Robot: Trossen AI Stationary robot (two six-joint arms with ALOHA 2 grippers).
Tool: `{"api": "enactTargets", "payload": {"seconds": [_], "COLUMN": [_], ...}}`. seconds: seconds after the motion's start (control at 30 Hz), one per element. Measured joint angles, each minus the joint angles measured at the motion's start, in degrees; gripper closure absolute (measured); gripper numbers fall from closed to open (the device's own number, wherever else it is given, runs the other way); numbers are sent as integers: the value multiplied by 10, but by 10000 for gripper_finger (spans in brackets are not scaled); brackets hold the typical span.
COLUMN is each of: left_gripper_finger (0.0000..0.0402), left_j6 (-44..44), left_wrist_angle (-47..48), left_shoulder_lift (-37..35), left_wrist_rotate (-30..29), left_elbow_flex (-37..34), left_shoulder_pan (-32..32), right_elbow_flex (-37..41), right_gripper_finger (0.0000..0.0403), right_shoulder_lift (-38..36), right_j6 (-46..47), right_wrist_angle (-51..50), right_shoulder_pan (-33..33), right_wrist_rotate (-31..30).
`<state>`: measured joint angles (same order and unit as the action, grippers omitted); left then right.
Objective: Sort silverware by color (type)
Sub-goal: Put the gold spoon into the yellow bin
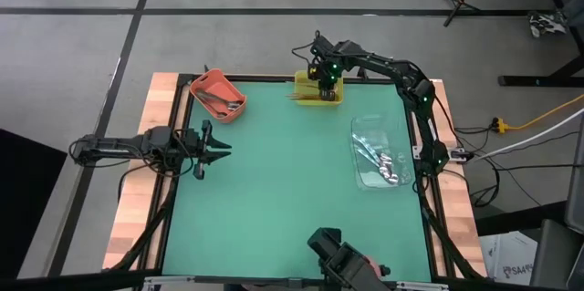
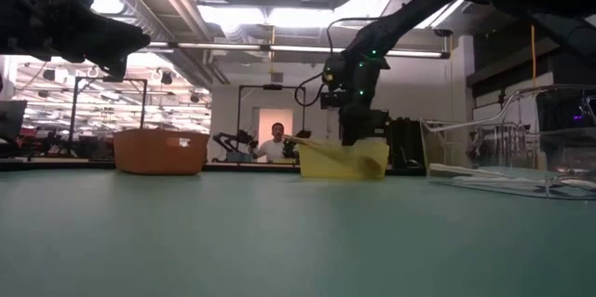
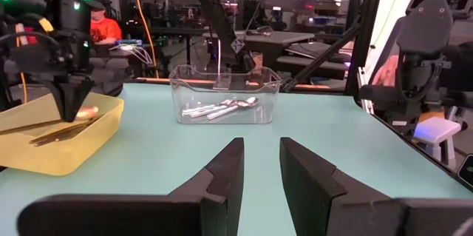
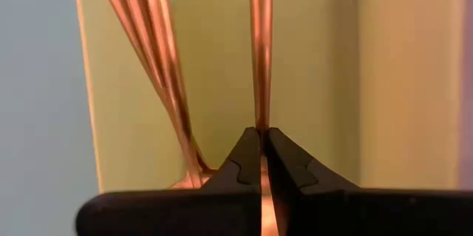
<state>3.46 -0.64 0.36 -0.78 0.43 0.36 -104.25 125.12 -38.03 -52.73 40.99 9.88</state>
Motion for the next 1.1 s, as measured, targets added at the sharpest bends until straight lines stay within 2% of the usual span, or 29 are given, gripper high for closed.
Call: {"api": "enactTargets", "payload": {"seconds": [0.3, 0.97, 1.1], "left_gripper_finger": [319, 319, 319], "left_j6": [0, 0, 0], "left_wrist_angle": [0, 0, 0], "left_shoulder_lift": [0, 0, 0], "left_wrist_rotate": [0, 0, 0], "left_elbow_flex": [0, 0, 0], "left_shoulder_pan": [0, 0, 0], "right_elbow_flex": [14, 14, 13], "right_gripper_finger": [403, 401, 380], "right_shoulder_lift": [0, 0, 0], "right_j6": [1, 2, 2], "right_wrist_angle": [-2, 4, 4], "right_shoulder_pan": [-1, -1, -1], "right_wrist_rotate": [-43, -45, -45]}}
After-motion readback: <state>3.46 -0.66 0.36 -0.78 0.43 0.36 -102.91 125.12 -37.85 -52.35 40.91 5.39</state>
